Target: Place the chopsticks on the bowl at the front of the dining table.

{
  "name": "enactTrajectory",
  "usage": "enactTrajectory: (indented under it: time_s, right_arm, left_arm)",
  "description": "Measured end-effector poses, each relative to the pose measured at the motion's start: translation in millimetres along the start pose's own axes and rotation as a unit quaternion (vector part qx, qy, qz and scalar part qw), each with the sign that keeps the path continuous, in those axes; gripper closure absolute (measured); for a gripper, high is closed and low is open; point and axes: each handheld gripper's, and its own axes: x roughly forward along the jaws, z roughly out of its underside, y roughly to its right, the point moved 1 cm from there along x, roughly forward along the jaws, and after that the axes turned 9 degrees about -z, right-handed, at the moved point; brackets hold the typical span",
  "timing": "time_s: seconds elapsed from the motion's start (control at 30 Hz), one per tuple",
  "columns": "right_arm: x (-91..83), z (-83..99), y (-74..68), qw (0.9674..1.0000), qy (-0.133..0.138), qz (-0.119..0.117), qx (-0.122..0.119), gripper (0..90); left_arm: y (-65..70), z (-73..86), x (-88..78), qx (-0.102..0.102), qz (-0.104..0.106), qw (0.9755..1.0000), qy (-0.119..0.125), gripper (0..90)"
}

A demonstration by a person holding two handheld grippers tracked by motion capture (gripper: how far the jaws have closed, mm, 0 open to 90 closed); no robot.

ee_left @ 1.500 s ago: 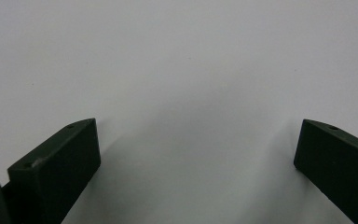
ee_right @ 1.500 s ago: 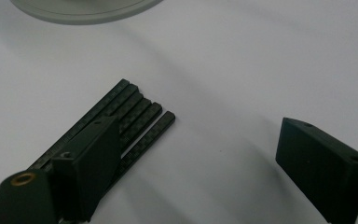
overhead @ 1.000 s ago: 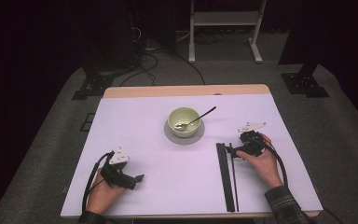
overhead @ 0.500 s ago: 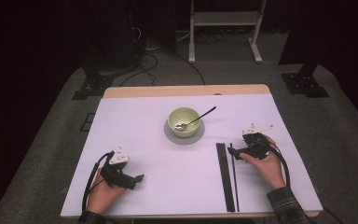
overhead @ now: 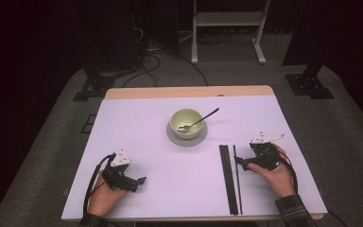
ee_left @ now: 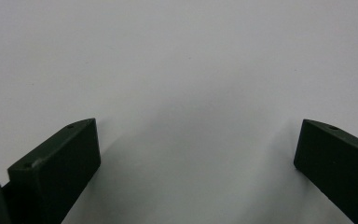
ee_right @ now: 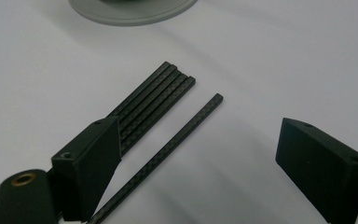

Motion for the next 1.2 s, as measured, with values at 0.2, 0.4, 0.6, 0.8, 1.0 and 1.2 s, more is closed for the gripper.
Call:
enactTrajectory:
  time_s: [0.2, 0.4, 0.6, 0.8, 1.0, 1.2]
  right_arm:
    - [-6.6, 7.3, -8.3, 1.0, -0.001, -0.004, -0.002, 12.4]
    - [-14.7, 13.3, -14.3, 1.0, 0.004, -0.006, -0.001, 12.4]
    - [-21.6, 22.5, -21.2, 0.9999, 0.003, -0.01, -0.003, 12.4]
    - [-26.4, 30.6, -30.2, 0.9998, 0.001, -0.017, -0.005, 12.4]
    - [-30.1, 38.4, -42.8, 0.9996, -0.004, -0.025, -0.013, 12.4]
    - [-30.4, 48.2, -58.0, 0.999, -0.016, -0.036, -0.023, 12.4]
  left_arm:
    - [0.0, 0.0, 0.0, 0.0, 0.0, 1.0, 0.0, 0.0]
    - [0.1, 0.0, -0.1, 0.0, 0.0, 1.0, 0.0, 0.0]
    - [0.1, 0.0, -0.1, 0.0, 0.0, 1.0, 0.0, 0.0]
    - [0.1, 0.0, 0.0, 0.0, 0.0, 1.0, 0.0, 0.0]
    - [0.1, 0.0, -0.1, 0.0, 0.0, 1.0, 0.0, 0.0]
    - [0.2, 0.1, -0.1, 0.0, -0.001, 1.0, 0.0, 0.0]
